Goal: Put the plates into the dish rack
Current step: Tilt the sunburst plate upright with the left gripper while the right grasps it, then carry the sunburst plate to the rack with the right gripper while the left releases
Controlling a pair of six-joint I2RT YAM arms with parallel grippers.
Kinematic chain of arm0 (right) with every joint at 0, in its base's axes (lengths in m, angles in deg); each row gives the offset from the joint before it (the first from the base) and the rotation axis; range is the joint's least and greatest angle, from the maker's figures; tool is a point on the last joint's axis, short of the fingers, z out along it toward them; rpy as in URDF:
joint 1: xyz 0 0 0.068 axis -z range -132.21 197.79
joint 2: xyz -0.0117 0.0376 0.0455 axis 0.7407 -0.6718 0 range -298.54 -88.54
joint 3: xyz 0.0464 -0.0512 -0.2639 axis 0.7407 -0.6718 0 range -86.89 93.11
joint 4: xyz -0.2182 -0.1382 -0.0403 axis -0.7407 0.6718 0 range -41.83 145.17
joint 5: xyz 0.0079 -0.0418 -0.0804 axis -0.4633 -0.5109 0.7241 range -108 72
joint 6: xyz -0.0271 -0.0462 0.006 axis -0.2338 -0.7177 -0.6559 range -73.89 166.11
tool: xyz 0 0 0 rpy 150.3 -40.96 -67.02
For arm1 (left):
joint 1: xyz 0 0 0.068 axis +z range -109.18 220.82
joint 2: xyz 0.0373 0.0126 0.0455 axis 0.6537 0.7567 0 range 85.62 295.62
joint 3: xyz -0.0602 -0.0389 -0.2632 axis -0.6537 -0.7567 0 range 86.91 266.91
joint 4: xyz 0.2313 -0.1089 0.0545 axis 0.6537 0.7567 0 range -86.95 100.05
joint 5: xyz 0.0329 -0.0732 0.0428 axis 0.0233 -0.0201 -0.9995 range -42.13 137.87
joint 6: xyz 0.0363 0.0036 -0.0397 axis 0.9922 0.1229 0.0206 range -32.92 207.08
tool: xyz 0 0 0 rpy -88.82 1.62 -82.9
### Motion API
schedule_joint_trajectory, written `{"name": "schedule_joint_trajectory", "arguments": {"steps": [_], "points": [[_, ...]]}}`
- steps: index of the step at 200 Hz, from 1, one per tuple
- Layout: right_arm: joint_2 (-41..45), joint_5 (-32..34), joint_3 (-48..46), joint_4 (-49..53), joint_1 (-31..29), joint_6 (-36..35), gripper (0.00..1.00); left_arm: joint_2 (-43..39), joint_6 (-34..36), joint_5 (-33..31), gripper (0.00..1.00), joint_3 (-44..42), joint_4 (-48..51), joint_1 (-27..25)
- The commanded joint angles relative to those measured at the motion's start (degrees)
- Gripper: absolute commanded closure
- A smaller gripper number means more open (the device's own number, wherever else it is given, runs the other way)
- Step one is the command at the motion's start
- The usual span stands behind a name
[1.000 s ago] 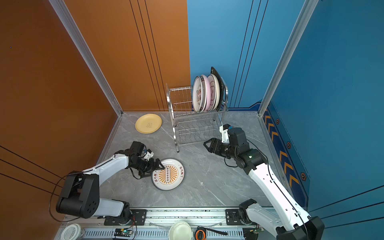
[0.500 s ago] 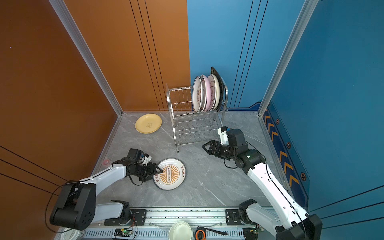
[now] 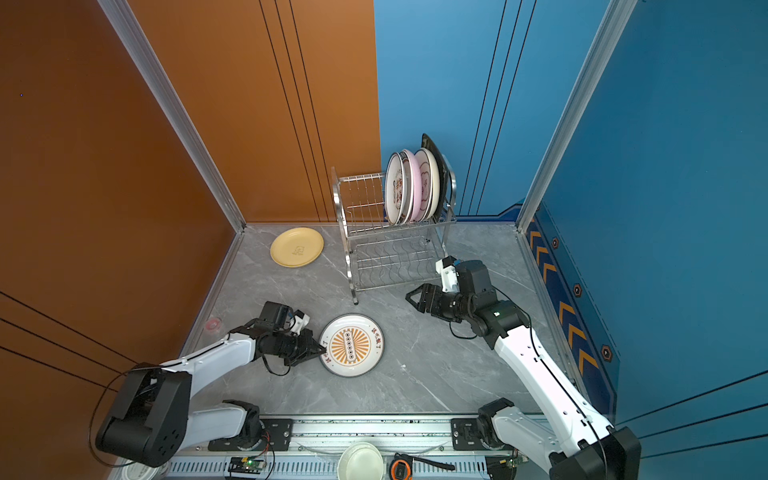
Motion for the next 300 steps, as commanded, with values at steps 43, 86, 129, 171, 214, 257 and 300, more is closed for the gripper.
{"name": "schedule_joint_trajectory", "arguments": {"steps": [43, 86, 129, 171, 214, 257, 300], "points": [[-0.5, -2.6, -3.5, -3.4, 0.5, -0.7, 0.30, -2.3, -0.3, -1.5, 1.00, -0.1, 3.3, -1.3], [-1.6, -4.7, -7.0, -5.6, 0.1, 0.2, 0.30, -6.3, -0.6, 6.1, 1.00, 4.7, 3.4, -1.4], [-3.8, -6.4, -8.7, -7.0, -2.3, 0.6, 0.30, -6.7, -1.4, 11.3, 1.00, 10.4, 3.3, -2.1], [-6.3, -7.1, -8.7, -10.8, -5.0, 2.9, 0.30, -5.0, -2.9, 13.6, 1.00, 16.4, 2.0, -4.2], [-7.4, -10.0, -8.7, -16.0, -5.2, 6.7, 0.34, -2.3, -2.7, 14.0, 1.00, 21.3, 1.8, -6.4], [-6.8, -12.2, -8.7, -17.8, -5.0, 8.9, 0.51, -0.1, -1.9, 14.0, 1.00, 23.2, 1.8, -7.7], [-6.0, -13.5, -9.2, -19.4, -4.8, 10.6, 0.69, 0.6, -1.8, 14.2, 1.00, 23.6, 0.7, -7.8]]}}
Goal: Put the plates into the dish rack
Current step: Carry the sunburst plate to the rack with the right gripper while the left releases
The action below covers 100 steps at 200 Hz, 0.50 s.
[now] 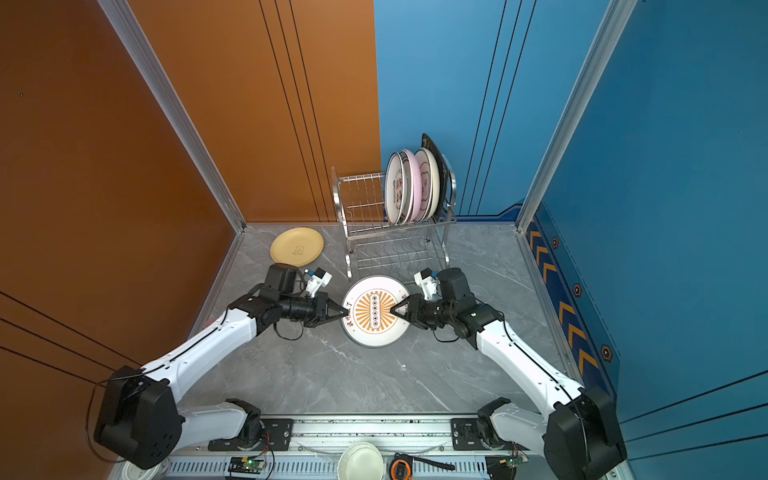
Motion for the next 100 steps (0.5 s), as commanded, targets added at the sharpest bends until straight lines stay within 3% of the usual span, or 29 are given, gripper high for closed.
{"name": "schedule_joint_trajectory", "arguments": {"steps": [1, 46, 79, 100], "points": [[1.0, -2.7, -0.9, -3.4, -0.1, 1.9, 0.69, 0.4, 0.8, 2.8, 1.00, 2.3, -1.8, -0.4], [1.8, -3.0, -1.2, -4.0, -0.1, 2.9, 0.93, 1.1, 1.0, 3.1, 1.00, 3.1, -1.8, -0.6], [2.4, -2.8, -1.1, -4.1, -0.2, 3.4, 1.00, 0.7, 0.8, 2.7, 1.00, 3.1, -1.8, -0.6], [3.6, -1.8, -0.6, -2.7, -0.1, 3.4, 1.00, 0.0, 0.4, 2.5, 0.79, 2.9, -1.8, -0.4]]}}
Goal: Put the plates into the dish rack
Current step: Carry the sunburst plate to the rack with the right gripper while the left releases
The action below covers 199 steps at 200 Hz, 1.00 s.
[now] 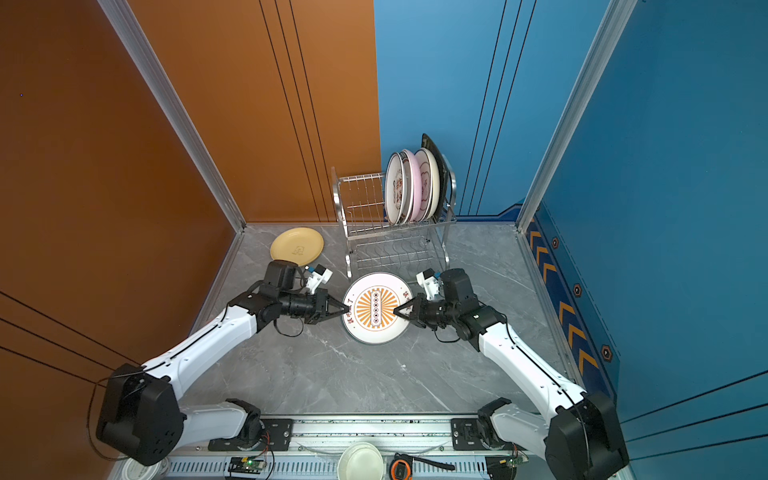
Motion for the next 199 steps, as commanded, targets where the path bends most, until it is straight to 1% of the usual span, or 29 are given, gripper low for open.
{"name": "schedule_joint_trajectory", "arguments": {"steps": [1, 25, 36, 61, 77, 85, 87, 90, 111, 139, 172, 199], "points": [[2.2, -0.2, 0.5, -1.2, -0.7, 1.1, 1.00, -1.0, 0.8, 0.5, 0.78, 1.3, -1.5, -0.8], [4.6, 2.5, 1.8, 1.8, -0.7, 0.9, 1.00, -2.5, 0.3, 0.2, 0.48, 0.8, -1.4, 0.3], [5.8, 4.3, 2.8, 4.4, -0.7, 0.2, 1.00, -3.3, 0.3, 0.0, 0.38, 0.6, -0.8, 1.1], [9.2, 12.9, 6.7, 13.7, -1.0, -2.7, 1.00, -5.4, 0.9, -1.5, 0.21, 0.4, 1.1, 3.6], [11.5, 18.7, 9.9, 18.9, -1.3, -4.2, 1.00, -6.4, 1.1, -3.1, 0.15, 0.6, 2.4, 5.2], [12.5, 21.7, 12.2, 21.6, -1.5, -4.9, 1.00, -6.8, 1.1, -4.0, 0.15, 0.5, 2.6, 6.0], [12.6, 22.0, 12.3, 21.9, -1.5, -5.0, 1.00, -6.8, 1.1, -4.2, 0.11, 0.4, 2.6, 6.2], [12.9, 23.3, 13.4, 23.1, -1.6, -5.4, 1.00, -6.9, 1.1, -4.5, 0.10, 0.3, 2.6, 6.4], [13.4, 30.3, 19.8, 29.0, -3.0, -7.4, 1.00, -7.0, 1.3, -7.2, 0.07, -0.7, 3.1, 8.1], [11.1, 39.2, 29.9, 35.8, -6.0, -10.7, 1.00, -6.1, 2.2, -9.5, 0.04, -1.6, 3.0, 9.7], [4.9, 47.9, 43.5, 41.8, -9.3, -14.1, 1.00, -3.8, 4.4, -9.9, 0.00, -0.6, 3.0, 10.3], [-2.1, 53.9, 54.5, 43.4, -11.3, -16.9, 1.00, -3.1, 5.1, -10.8, 0.01, -0.6, 3.0, 10.8]]}}
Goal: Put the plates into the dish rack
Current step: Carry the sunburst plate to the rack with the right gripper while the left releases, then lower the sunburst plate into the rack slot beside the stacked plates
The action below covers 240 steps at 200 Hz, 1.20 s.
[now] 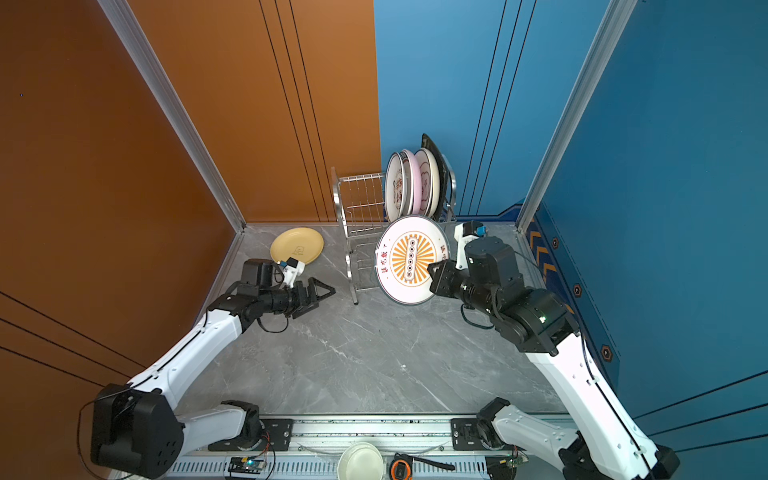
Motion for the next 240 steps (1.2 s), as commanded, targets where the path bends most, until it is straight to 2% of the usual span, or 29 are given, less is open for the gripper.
{"name": "schedule_joint_trajectory", "arguments": {"steps": [1, 96, 165, 240], "points": [[-4.9, 9.7, 8.4, 2.7, -1.6, -4.4, 1.00, 0.5, 2.3, -1.8, 0.01, 0.3, 1.0, 0.7], [-33.7, 33.3, 45.9, 0.8, -9.9, -18.5, 1.00, -0.7, 2.7, -3.8, 0.02, -1.2, 1.0, 1.2], [-46.0, 45.3, 53.5, -9.4, -10.4, -26.6, 1.00, -0.4, 2.6, -4.2, 0.02, -1.5, 1.0, 1.6], [-52.6, 45.7, 54.6, -13.6, -7.9, -27.4, 1.00, 0.1, 2.9, -3.7, 0.02, -1.8, 1.0, 2.7]]}}
